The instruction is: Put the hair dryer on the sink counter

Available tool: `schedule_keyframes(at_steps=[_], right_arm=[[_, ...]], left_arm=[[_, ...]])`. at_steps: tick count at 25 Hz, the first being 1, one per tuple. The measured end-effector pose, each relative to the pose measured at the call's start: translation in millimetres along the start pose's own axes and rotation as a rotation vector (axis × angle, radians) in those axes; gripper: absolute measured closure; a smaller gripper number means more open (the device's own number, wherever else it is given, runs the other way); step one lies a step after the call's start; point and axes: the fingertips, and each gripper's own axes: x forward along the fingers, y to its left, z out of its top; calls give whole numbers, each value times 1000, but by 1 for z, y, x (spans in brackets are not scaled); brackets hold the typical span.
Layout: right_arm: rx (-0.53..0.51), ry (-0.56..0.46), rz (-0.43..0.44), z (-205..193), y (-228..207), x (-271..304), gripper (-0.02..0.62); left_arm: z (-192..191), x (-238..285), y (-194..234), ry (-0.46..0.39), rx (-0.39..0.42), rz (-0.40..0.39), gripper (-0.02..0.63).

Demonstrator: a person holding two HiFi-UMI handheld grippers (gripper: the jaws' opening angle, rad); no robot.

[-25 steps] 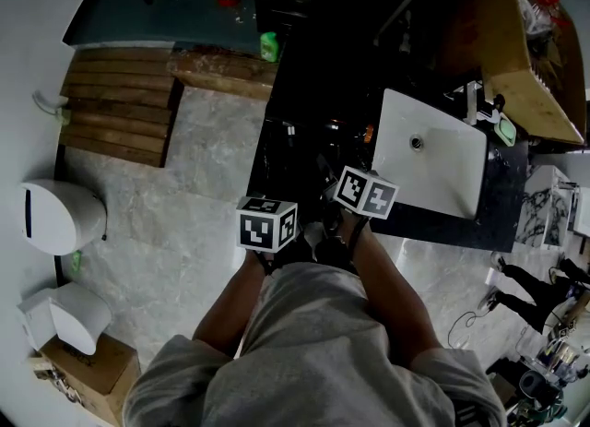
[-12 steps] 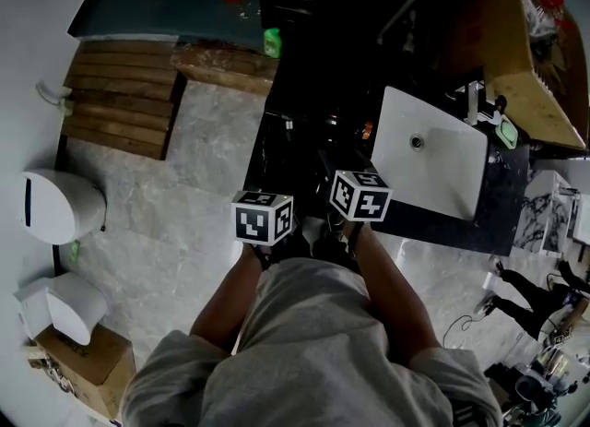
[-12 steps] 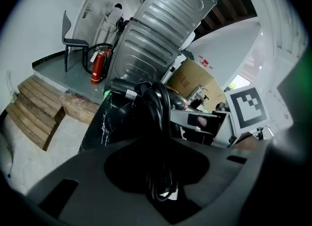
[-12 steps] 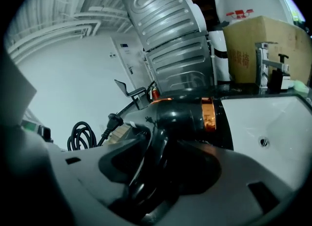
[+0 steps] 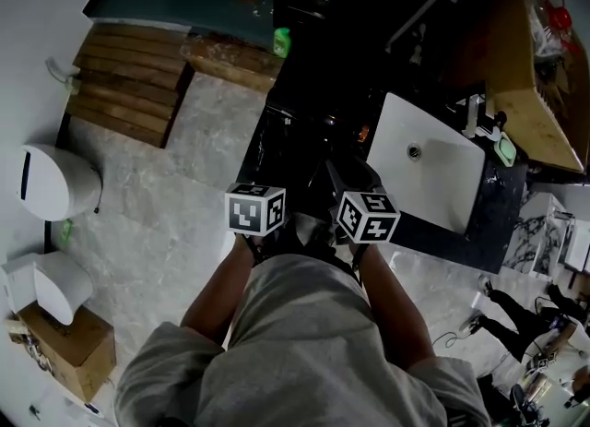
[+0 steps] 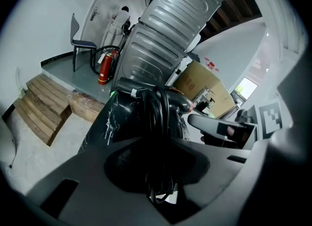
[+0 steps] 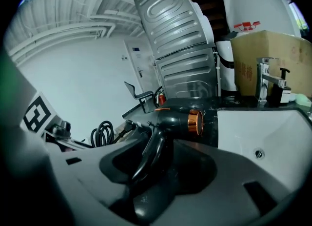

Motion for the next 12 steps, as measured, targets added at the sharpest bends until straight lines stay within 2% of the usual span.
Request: schedule_keyframes(at_steps=[4, 9, 12], right_arm=[[17, -43, 31, 2, 2, -9, 458], [-31, -67, 73, 4, 15, -18, 551], [-36, -69, 83, 3, 19, -20, 560]], left_arm=[[-1, 2, 4, -23, -37, 18, 491], [0, 5, 8, -34, -42, 29, 489], [1, 8, 9, -30, -37, 29, 489]])
